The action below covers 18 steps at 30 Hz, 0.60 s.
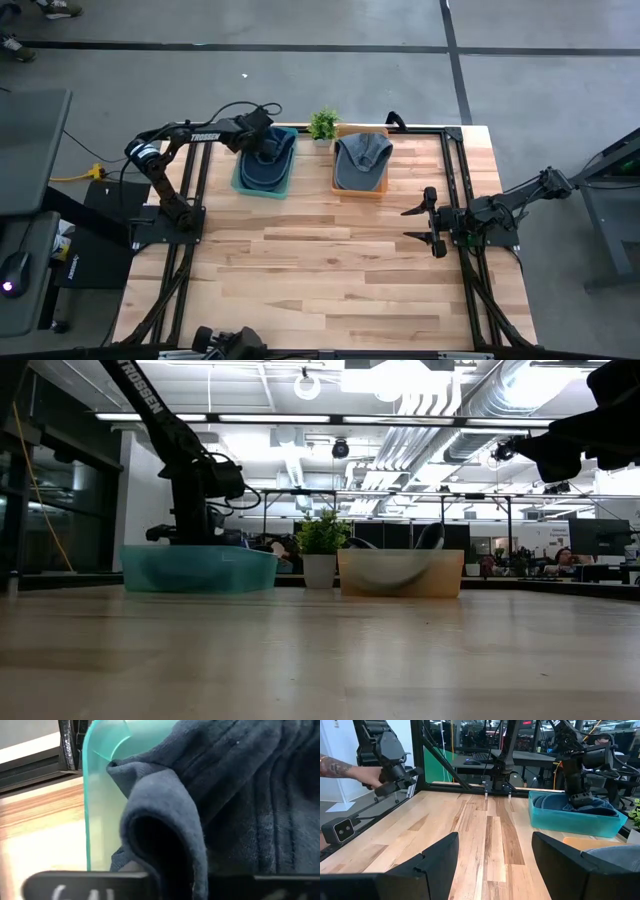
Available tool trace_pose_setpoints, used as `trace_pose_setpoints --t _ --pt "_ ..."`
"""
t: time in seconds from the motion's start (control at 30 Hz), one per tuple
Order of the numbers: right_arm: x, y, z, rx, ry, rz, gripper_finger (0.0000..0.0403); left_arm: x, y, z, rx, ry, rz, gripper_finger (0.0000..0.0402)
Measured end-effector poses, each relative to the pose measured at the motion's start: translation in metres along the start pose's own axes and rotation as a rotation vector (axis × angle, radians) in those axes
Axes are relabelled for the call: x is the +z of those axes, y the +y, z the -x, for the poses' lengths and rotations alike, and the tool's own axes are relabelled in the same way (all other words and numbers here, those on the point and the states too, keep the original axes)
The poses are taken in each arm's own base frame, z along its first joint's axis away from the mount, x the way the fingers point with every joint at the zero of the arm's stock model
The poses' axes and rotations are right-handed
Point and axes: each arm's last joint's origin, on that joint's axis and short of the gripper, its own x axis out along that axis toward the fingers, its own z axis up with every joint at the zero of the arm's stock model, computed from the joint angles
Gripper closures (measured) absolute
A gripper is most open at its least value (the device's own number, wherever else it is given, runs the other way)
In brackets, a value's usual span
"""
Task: Pick & Place hat
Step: Put the dark gray cap into the green bin
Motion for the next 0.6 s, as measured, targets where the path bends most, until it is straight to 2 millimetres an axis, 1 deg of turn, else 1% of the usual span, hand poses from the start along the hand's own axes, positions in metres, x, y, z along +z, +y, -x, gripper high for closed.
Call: trace_pose_setpoints --t 0.2,0.4,0.5,0.6 --pt "0.000 0.000 0.000 0.000 0.000 0.000 0.0155 0.006 -0.005 0.010 -0.008 0.009 -0.088 0.0284" --pt "0.000 0.000 0.000 0.000 0.000 0.000 0.0155 0.019 -0.012 0.030 0.010 0.045 -0.138 0.0203" --pt "0.000 0.000 0.000 0.000 0.000 0.000 0.0155 0.025 -0.015 0.040 0.024 0.045 -0.153 0.0173" --pt "0.000 0.000 0.000 0.000 0.000 0.000 0.0155 0.032 -0.016 0.050 0.056 0.038 -0.178 0.0155"
